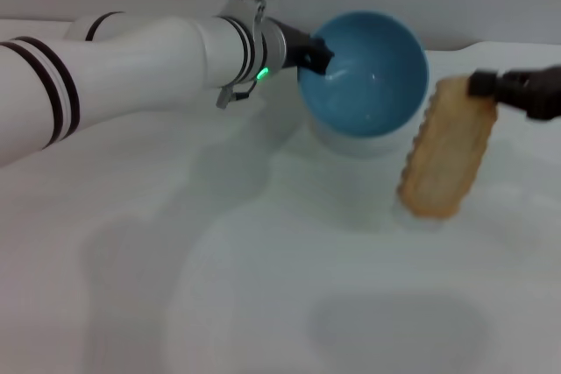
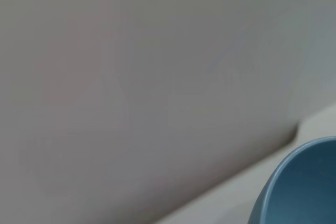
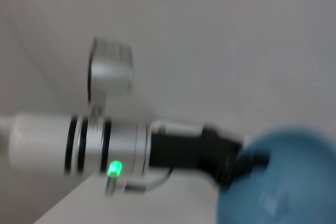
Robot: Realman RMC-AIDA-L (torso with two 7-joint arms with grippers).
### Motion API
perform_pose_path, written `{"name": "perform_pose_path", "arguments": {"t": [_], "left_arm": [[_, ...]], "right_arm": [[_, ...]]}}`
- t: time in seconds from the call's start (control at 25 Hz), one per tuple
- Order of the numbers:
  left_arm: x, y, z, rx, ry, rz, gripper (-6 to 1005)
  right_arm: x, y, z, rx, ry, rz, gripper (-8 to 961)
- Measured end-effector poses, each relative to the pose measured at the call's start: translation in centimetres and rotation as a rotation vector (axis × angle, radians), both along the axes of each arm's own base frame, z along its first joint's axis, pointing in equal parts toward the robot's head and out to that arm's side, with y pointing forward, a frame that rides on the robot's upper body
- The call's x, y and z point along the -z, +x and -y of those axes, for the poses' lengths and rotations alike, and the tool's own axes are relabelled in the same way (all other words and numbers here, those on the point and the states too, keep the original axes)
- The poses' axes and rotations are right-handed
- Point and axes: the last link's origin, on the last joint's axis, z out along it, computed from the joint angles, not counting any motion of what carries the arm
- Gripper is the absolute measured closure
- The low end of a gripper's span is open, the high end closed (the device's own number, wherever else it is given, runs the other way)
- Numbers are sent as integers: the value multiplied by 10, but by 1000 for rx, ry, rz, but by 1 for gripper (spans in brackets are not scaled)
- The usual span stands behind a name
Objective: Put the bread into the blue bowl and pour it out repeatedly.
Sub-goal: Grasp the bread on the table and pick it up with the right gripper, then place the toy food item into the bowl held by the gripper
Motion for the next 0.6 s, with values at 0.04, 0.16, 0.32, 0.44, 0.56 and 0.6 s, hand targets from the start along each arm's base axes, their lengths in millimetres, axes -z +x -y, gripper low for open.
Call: {"name": "perform_pose_path", "arguments": {"t": [0.04,0.16,0.32,0.44,0.56,0.6], "left_arm": [[1,0,2,-5,-15,-4,1000],[7,9,6,-2,-67,-5,999],[13,23,12,18,-111,7,1000],[20,31,19,27,-156,10,1000],[26,37,23,32,-189,7,1000],[30,42,26,41,-210,9,1000]], "right_arm": [[-7,-2,-2,-5,30,-4,905],[-25,-1,-7,5,114,-27,907],[-38,3,-14,27,205,-50,908],[-38,4,-16,30,226,-62,907],[-33,4,-20,37,236,-80,907],[-29,4,-22,33,247,-100,907]]}}
